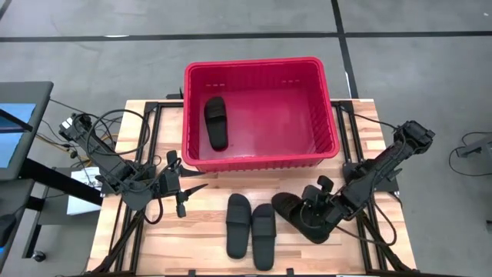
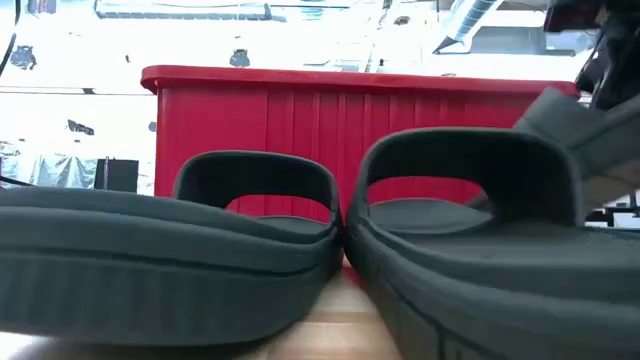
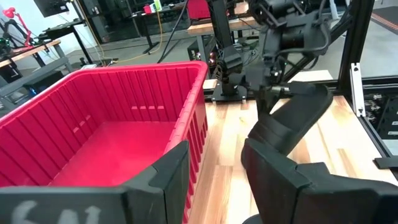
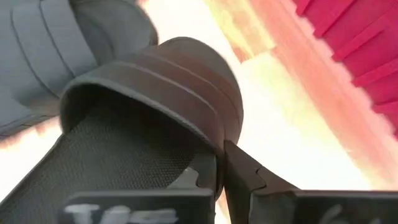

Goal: Pick and place slides into bin
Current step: Put the black slides into the red bin

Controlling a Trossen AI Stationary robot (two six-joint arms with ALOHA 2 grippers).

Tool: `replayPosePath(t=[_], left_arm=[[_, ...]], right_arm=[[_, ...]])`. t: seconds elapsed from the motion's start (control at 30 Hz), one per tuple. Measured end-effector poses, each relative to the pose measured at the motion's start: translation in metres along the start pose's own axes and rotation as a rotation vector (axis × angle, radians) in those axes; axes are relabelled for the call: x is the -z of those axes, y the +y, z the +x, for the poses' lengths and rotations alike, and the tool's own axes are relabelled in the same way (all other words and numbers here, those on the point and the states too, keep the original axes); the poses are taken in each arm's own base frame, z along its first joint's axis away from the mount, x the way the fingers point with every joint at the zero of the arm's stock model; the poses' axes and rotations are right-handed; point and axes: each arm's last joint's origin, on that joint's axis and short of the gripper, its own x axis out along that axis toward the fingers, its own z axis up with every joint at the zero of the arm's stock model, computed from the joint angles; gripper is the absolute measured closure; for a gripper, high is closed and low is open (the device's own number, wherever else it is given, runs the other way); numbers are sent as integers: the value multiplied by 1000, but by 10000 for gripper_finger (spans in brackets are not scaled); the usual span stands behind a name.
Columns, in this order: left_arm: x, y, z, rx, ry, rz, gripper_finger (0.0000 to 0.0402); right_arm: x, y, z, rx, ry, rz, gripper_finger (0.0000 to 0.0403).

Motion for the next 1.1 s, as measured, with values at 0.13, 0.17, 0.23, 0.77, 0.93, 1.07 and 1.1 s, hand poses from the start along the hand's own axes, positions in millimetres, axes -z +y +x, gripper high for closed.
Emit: replayPosePath(t=[0.13,0.17,0.23,0.77,0.93,1.07,1.1], left_arm=[[0,0,0,0,0,0,257],[0,0,0,0,0,0,257],[0,0,0,0,0,0,257],[0,0,0,0,0,0,257],[0,0,0,0,0,0,257],[0,0,0,0,0,0,257],[0,0,0,0,0,0,257]], right_arm=[[-3,4,-12,13,-22,-12,402],[-4,5,-15,16,-27,-13,402],[-6,6,-21,26,-38,-15,402],[-27,19,-57,54,-284,-101,403],[-39,20,-67,122,-430,-151,403],[-50,20,-72,201,-551,-176,403],[-52,19,-72,223,-577,-180,403]])
